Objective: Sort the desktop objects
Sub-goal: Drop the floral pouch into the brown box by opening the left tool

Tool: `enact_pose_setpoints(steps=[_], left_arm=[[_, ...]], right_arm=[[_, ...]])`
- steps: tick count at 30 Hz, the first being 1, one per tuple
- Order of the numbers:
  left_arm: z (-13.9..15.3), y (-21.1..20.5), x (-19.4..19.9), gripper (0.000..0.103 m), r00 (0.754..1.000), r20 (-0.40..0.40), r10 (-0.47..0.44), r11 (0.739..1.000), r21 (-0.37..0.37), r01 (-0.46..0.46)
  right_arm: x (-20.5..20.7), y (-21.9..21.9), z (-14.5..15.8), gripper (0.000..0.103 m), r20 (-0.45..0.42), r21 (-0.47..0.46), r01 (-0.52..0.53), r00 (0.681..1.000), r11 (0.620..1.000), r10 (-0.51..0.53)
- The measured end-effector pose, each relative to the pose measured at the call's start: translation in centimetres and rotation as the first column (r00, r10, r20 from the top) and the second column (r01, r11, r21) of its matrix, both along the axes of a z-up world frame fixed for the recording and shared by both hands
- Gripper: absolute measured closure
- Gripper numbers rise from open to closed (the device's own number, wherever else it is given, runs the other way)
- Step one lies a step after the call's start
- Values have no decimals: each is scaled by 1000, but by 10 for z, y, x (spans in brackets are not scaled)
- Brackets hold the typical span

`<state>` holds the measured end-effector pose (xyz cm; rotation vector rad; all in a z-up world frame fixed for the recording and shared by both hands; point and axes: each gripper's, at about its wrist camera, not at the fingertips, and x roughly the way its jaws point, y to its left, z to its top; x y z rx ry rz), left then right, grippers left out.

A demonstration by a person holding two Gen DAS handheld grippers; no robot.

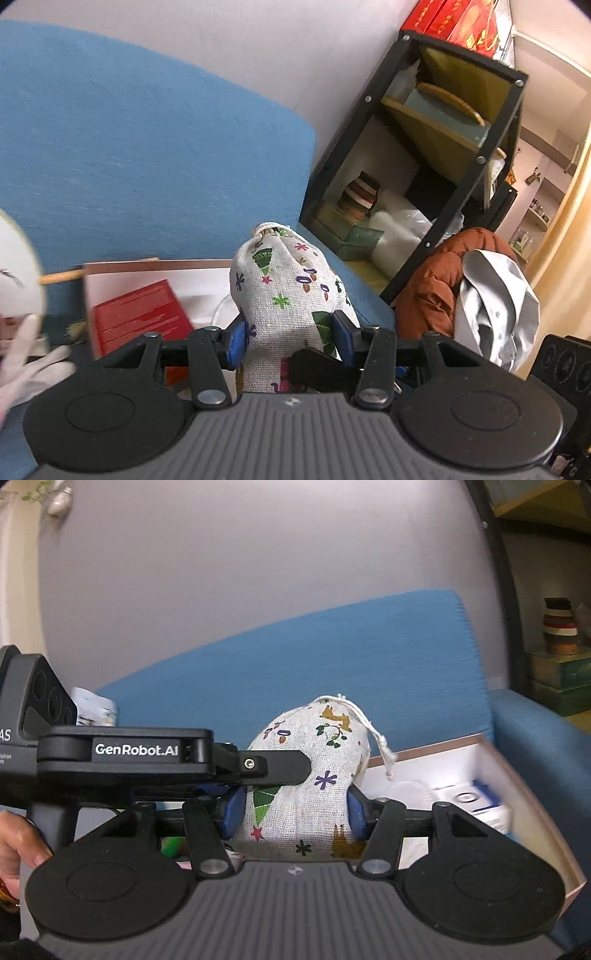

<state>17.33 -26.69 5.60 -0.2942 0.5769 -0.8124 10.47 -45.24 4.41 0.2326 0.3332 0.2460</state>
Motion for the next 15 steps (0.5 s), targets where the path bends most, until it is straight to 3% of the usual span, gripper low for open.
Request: enact_pose_setpoints(steps=[5,7,9,12,15], left_arm=[[-23,-24,26,50,999,-33,37,999,32,-36],[-30,-27,33,43,996,-64,65,996,64,-61],[-34,-24,36,24,992,-92,81,994,86,-73],[-35,-14,31,14,995,-84,50,996,73,-44],[-33,-6,24,11,997,-54,60,995,87,-55]], right_arm=[[33,-20,-16,49,-60,-6,34,998,999,-34],[48,-23,-25,49,-91,-20,53,994,998,-54],[60,-23,-33,48,-116,-66,85,989,994,-93],[62,-21,-38,38,-143,-150,141,976,979,-163],[45,-20,-37,32,-133,-160,159,974,974,-181]])
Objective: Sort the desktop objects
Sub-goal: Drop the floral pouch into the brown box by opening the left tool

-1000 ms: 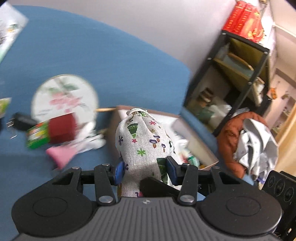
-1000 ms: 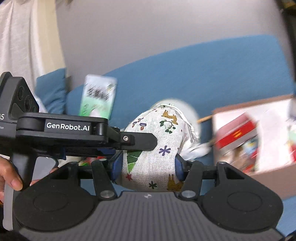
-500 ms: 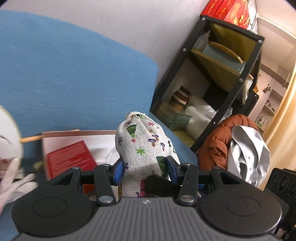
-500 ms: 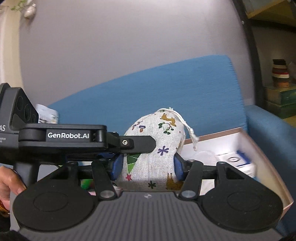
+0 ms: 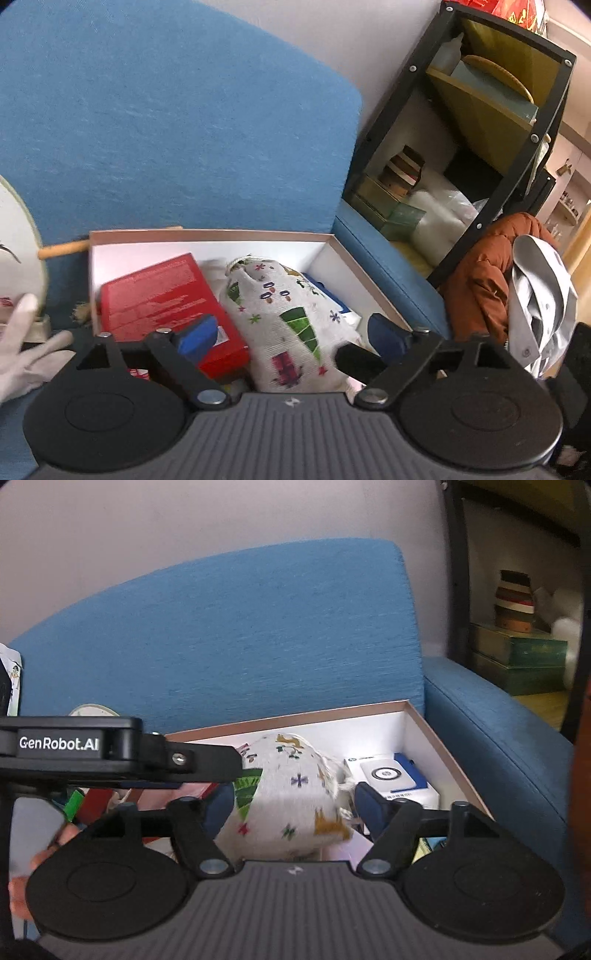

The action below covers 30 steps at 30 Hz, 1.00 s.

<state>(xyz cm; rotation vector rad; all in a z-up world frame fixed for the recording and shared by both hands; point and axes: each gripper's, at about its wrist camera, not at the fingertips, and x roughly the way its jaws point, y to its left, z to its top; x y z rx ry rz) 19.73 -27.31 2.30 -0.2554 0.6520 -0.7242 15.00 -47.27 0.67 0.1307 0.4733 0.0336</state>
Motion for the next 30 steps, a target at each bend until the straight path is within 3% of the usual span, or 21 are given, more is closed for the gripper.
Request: enact_pose_setpoints(steps=[3,5,8,14,17,22,24,30], left_arm=[[3,1,-4,10,1000,30,0,1000,27,-1],[5,0,-7,10,999,46,16,999,49,-19],[6,0,-10,10,998,53,15,997,75,-19],[10,0,-17,10,993,118,8,988,152,-26],[11,6,-20,10,990,137,3,986,167,-26],[13,19,-32,9,988,153,19,986,163,-44],[16,25,-37,8,988,151,23,985,166,-48],[28,52,-63,8,983,175,52,982,172,-82]], right_arm=[[-15,1,1,34,-12,1,-17,1000,1000,17],[-13,1,-2,50,-49,-25,-22,999,999,21],[0,6,-7,62,-92,-41,-23,996,999,19],[26,28,-15,62,-68,-50,16,997,999,-19],[26,31,-14,57,-73,-22,23,997,999,-24],[0,37,-2,30,-47,-31,13,999,999,-15],[-9,42,4,24,-44,-56,27,999,998,-29],[-37,67,24,17,-29,-87,10,1000,996,-12]])
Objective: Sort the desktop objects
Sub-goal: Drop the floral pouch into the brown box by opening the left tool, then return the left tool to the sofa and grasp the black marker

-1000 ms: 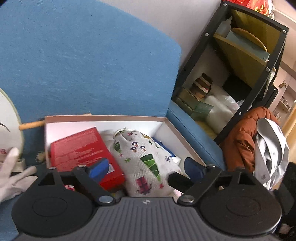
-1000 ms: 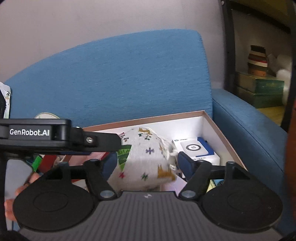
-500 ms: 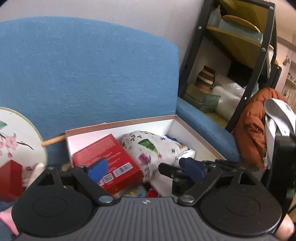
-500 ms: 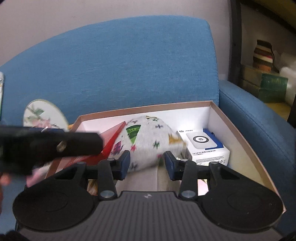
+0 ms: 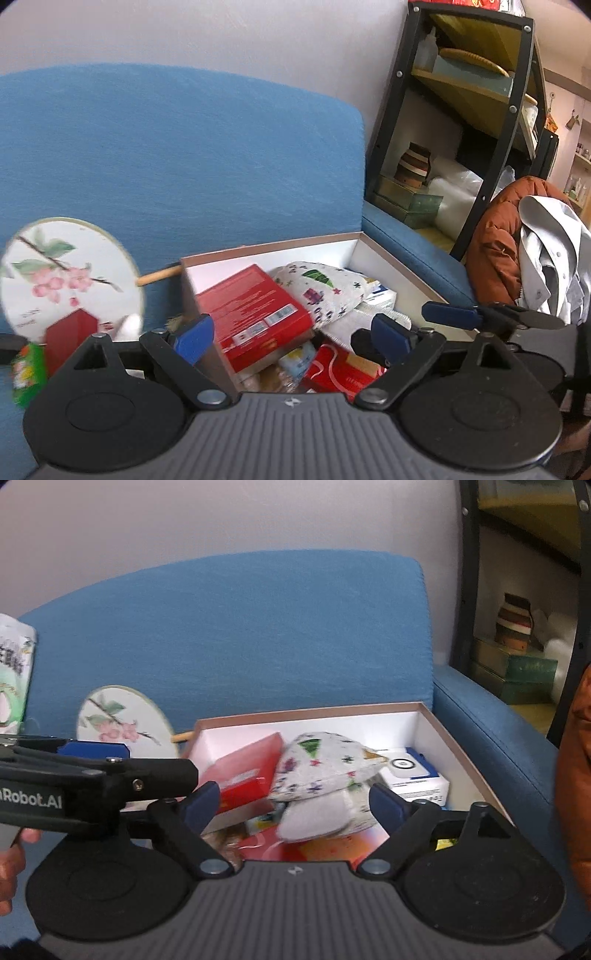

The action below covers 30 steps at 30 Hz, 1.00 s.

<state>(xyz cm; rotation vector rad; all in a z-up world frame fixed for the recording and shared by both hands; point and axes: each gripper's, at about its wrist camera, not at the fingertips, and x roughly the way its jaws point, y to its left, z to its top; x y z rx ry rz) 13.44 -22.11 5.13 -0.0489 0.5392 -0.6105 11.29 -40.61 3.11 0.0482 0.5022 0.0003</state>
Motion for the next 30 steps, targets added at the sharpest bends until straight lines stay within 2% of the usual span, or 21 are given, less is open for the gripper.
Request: enact_pose_setpoints(steps=[4,7,13,17,20,23,30], left_arm=[[4,23,-25,8,998,36,46,998,40,-47],[2,50,-54,7,997,46,63,998,28,-64],[-29,123,-104,7,984,-25,177,984,-5,-177],[-55,163,-123,7,967,-80,241,970,-17,-243],[-77,186,-128,7,952,-135,275,959,-30,-281],[-95,197,-120,7,935,-186,302,951,-5,-308],[-117,200,-90,9,932,-233,276,957,-21,-289]], right_arm=[[-22,29,10,17,-17,-28,-43,999,999,42],[-45,58,13,16,-24,-41,-133,991,990,132],[-90,123,-4,16,-52,-53,-281,959,958,279],[-109,159,-29,16,-92,0,-349,933,937,347],[-112,183,-49,16,-137,36,-370,918,928,372],[-113,204,-69,16,-182,15,-368,913,930,364],[-101,226,-102,16,-190,-74,-367,918,927,348]])
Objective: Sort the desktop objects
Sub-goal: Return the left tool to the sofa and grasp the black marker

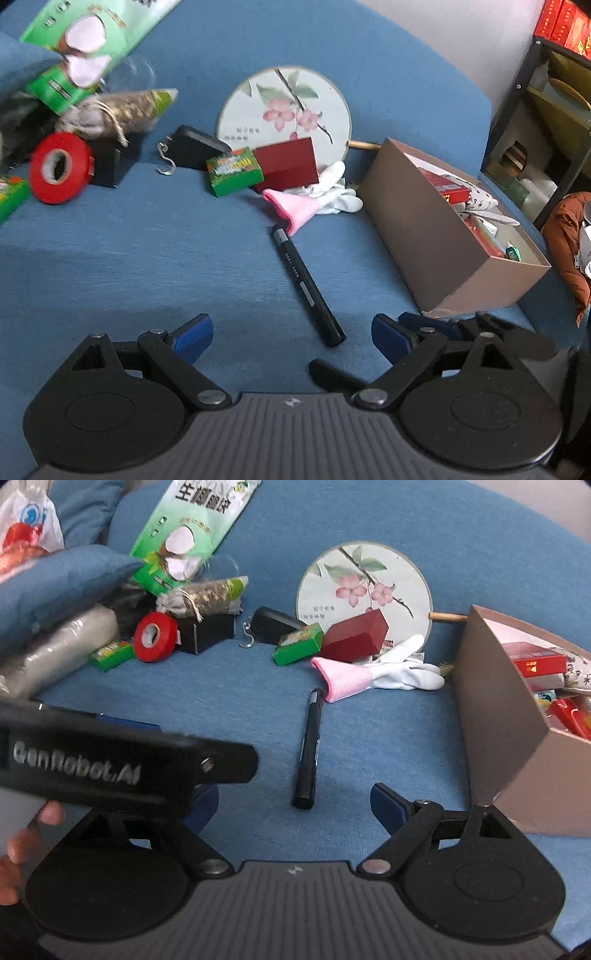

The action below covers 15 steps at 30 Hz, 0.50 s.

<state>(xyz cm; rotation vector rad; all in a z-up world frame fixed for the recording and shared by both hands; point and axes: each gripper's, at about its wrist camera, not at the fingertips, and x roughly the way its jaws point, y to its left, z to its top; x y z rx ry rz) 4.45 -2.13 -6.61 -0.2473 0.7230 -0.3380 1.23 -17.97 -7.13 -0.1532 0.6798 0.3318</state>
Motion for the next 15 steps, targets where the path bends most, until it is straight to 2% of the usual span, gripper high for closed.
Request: enact_pose_setpoints(steps=[2,5,6,7,8,11,13,14,15], left_arm=[[-6,-3,14,11,1000,-18,-10,1000,-8,10],[-14,-9,36,23,998,-63,-15,1000,-25,14],[-16,-11,43,27,997,-77,-20,999,-32,18],[-18,-14,48,28,996,-85,-27,999,-36,24],[-19,-17,54,30,996,-86,-34,999,-36,31],[-23,-27,67,39,995,-82,-47,999,-10,46],[-24,-30,74,49,995,-86,-54,999,-13,53],[-25,-31,79,56,994,-96,-56,998,-22,54],[-26,-31,83,70,993,-106,-56,998,-30,53]], right_arm=[[7,1,-9,16,5,-11,5,1000,1000,-4],[15,3,-20,21,27,-40,-2,1000,999,3],[17,3,-23,26,31,-45,-7,999,999,9],[21,3,-25,27,28,-46,-7,1000,999,8],[27,2,-28,27,19,-38,-2,1000,999,3],[38,-3,-31,38,13,13,22,1000,1000,-22],[45,-6,-33,44,8,40,32,999,999,-33],[48,-6,-34,45,5,52,34,999,998,-34],[51,-7,-36,46,3,64,38,999,997,-39]])
